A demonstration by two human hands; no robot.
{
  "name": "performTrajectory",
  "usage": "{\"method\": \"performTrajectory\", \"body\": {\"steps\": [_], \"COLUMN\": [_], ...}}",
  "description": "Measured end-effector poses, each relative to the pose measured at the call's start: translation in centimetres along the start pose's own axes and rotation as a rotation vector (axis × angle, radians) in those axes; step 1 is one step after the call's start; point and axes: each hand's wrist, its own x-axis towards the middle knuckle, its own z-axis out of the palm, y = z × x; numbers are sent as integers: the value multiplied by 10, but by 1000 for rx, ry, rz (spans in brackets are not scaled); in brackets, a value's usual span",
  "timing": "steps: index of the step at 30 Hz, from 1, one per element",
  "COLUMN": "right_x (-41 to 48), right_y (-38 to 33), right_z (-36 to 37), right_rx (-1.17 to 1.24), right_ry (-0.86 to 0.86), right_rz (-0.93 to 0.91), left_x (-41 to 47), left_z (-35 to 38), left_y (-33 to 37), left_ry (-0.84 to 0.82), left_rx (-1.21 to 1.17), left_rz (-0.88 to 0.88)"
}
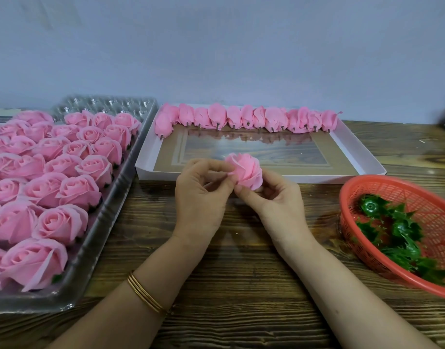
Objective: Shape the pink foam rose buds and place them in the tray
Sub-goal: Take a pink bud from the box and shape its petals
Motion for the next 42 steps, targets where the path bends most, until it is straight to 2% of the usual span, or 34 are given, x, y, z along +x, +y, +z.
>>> {"method": "performTrajectory", "body": {"steps": [4, 10, 22, 27, 33, 42], "right_x": [-1, -5, 0, 1, -2, -2], "right_y": [-3, -10, -6, -7, -10, -13], "right_z": [0, 2, -3, -3, -3, -1], "right_rx": [-37, -45, 231, 256, 159, 127], "right_ry": [-4, -21, -144, -175, -153, -58], "right_rz": [-9, 12, 119, 152, 163, 95], "left_x": [2, 6, 12, 14, 17, 17], "left_z": [-2, -4, -14, -17, -17, -14], "left_y": [1, 8, 7, 8, 1, -1], "left_ry": [-18, -138, -508, -641, -548, -386], "left_rx": [-104, -306, -449, -536, -548, -505], "left_rz": [-109, -347, -433, -508, -605, -567]}}
